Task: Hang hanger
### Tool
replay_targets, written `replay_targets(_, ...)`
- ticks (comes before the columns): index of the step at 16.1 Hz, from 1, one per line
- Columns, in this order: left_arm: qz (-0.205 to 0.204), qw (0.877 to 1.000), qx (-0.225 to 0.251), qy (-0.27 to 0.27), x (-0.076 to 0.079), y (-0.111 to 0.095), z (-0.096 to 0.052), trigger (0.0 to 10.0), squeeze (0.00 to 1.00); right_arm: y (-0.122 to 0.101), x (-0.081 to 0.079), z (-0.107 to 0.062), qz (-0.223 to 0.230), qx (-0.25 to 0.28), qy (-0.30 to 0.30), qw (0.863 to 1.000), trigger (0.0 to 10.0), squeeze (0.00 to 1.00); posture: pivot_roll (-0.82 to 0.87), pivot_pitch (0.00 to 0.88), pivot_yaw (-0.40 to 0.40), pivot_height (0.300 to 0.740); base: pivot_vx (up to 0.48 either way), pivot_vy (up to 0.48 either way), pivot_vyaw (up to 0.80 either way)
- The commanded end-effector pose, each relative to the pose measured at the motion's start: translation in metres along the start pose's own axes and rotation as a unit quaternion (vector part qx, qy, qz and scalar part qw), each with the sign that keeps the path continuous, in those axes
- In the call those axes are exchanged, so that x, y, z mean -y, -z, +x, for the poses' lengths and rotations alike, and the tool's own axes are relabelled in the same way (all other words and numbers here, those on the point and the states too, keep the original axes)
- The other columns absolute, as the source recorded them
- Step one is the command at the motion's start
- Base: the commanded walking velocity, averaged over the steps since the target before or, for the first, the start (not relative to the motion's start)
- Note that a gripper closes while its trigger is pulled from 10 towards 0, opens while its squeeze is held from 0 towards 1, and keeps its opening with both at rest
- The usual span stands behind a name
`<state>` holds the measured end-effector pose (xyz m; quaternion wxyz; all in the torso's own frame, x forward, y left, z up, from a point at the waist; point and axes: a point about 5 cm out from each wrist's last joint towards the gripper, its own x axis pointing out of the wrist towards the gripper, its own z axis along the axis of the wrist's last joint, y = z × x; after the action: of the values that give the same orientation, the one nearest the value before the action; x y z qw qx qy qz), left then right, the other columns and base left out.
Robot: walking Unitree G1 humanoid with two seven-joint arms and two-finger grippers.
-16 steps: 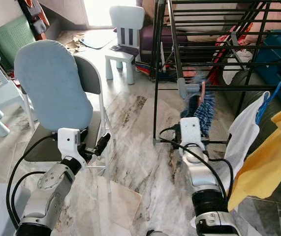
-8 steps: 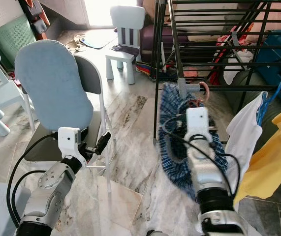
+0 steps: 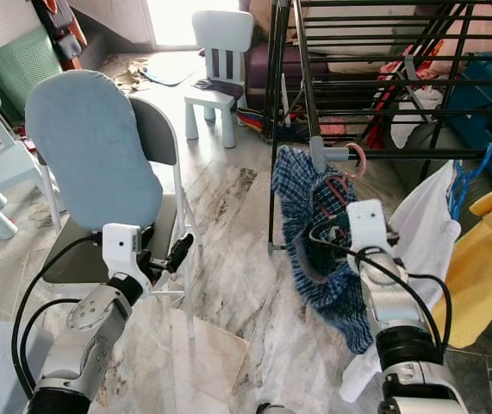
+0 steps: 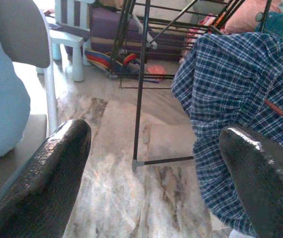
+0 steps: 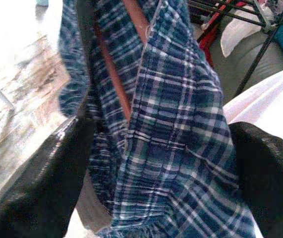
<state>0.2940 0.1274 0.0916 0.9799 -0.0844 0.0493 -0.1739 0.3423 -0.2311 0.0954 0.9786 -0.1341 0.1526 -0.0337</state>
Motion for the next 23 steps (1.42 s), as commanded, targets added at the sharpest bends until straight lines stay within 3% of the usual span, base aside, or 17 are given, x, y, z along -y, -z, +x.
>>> replay_targets(1,0.006,1.0,-0.005,-0.003,-0.002,0.0,0.0,10.0,0.0,-0.006,0.002,0.002,0.005,0.009,-0.001,1.0,0.0,0.0,-0.17,0.091,0.021,0.74,0.0,0.0,0.0)
replay_targets(6,0.009,1.0,-0.009,-0.001,-0.002,0.001,0.0,10.0,0.0,-0.005,0.011,0.007,0.004,0.005,-0.007,1.0,0.0,0.0,-0.17,0.088,0.023,0.74,0.0,0.0,0.0)
replay_targets(10,0.01,1.0,-0.012,0.001,-0.001,0.003,0.0,10.0,0.0,0.002,0.006,0.009,0.028,-0.011,-0.013,0.999,0.0,0.0,-0.17,0.083,0.018,0.74,0.0,0.0,0.0)
replay_targets(23,0.015,1.0,-0.022,-0.001,0.0,0.004,0.0,10.0,0.0,0.012,0.006,0.009,0.045,-0.025,-0.007,0.999,0.0,0.0,-0.17,0.088,0.02,0.74,0.0,0.0,0.0)
